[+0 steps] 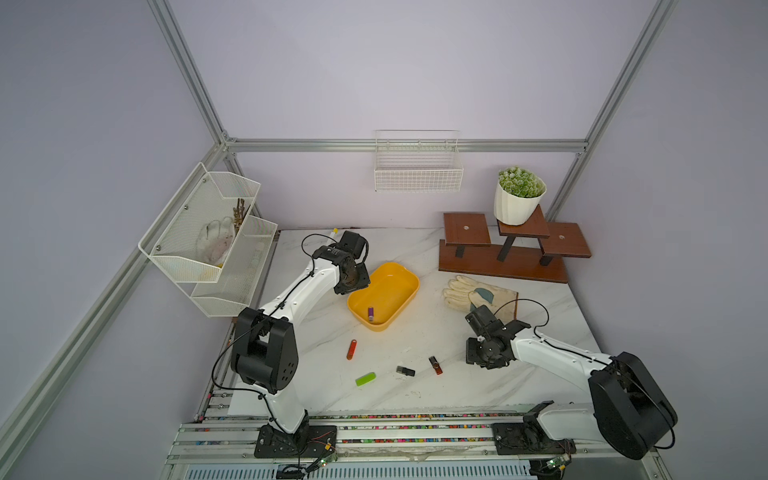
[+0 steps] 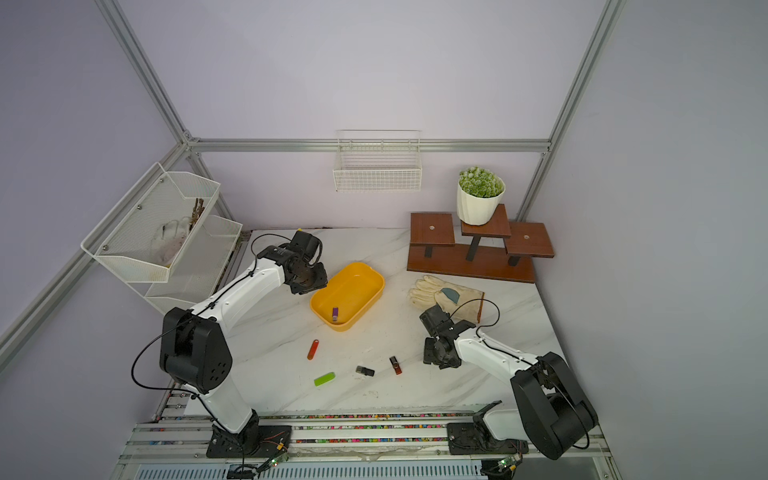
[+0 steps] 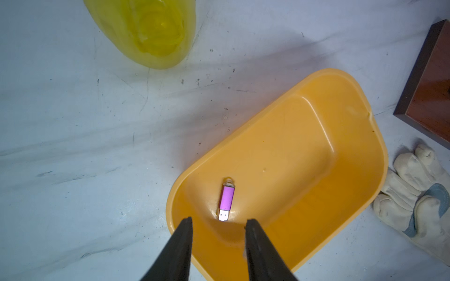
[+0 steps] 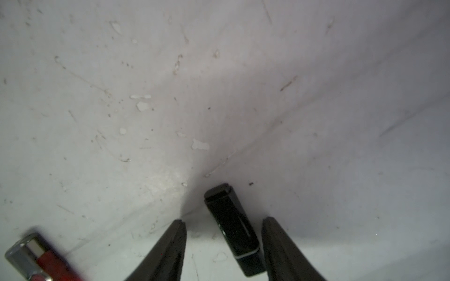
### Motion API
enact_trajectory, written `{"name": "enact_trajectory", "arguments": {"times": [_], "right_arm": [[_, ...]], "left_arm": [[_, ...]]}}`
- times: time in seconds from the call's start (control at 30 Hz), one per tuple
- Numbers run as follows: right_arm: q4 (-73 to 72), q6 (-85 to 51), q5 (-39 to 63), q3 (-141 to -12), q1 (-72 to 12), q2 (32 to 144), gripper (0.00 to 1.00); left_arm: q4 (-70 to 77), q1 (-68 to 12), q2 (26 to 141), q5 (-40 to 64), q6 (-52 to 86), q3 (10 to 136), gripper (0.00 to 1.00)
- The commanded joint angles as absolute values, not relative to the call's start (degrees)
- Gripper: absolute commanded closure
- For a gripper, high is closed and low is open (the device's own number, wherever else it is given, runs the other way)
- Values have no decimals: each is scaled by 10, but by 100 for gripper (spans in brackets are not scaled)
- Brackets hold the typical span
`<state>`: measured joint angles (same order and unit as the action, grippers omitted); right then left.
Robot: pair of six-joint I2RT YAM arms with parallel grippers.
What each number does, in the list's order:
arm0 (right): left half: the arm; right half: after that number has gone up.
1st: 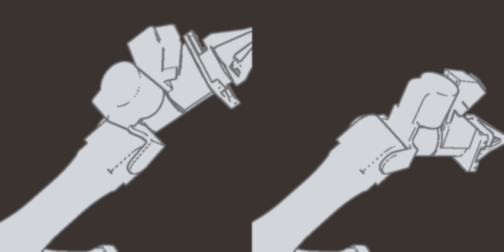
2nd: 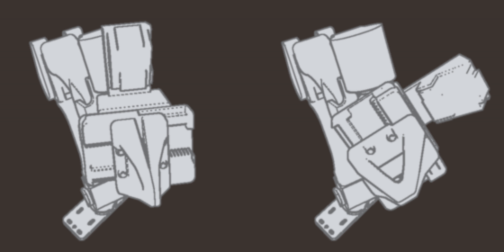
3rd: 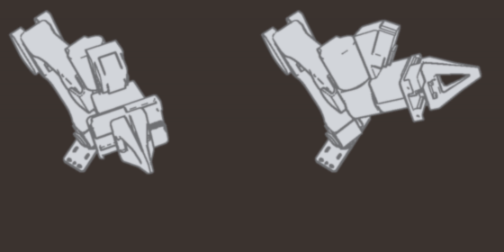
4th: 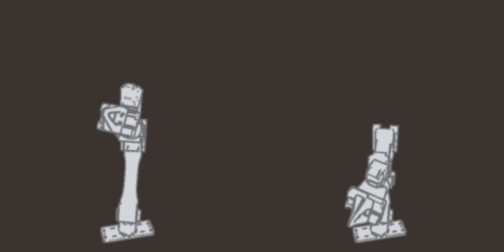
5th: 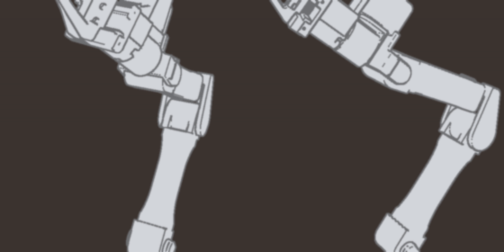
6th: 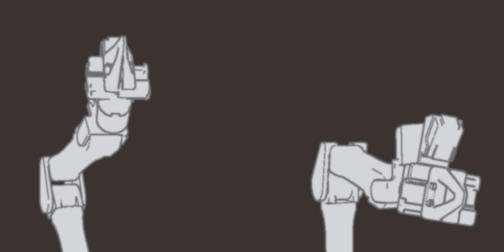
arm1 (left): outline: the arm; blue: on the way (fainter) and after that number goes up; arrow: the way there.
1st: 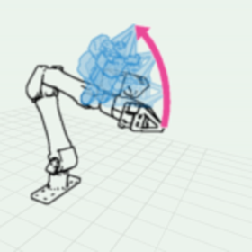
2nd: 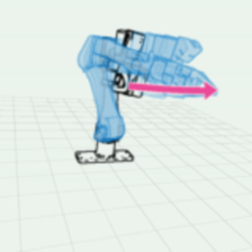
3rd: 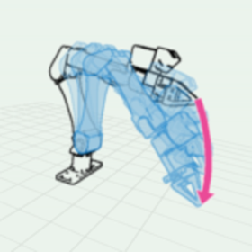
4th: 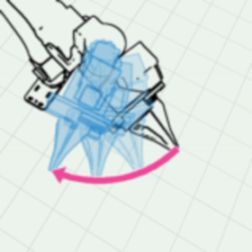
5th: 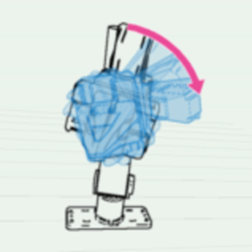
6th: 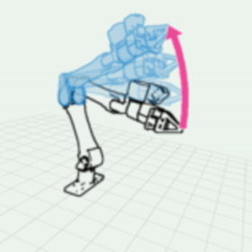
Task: Put the usb flash drive into the storage box
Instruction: Pick up the USB flash from the center of the board.
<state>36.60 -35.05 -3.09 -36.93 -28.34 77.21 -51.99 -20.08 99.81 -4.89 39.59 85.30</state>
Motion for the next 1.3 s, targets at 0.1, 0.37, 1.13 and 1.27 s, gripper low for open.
{"name": "enact_trajectory", "arguments": {"times": [0.1, 0.37, 1.13, 1.27], "right_arm": [[369, -345, -9, -367, -289, 786, 53], [367, -345, -3, -366, -293, 793, 66], [384, -342, 8, -401, -307, 779, 100], [417, -322, 17, -492, -313, 760, 100]], "left_arm": [[-526, -200, 949, -46, 383, 814, 59], [-525, -200, 899, -48, 390, 747, 59], [-450, -249, 797, -16, 397, 530, 59], [-425, -252, 773, -26, 366, 510, 54]]}}
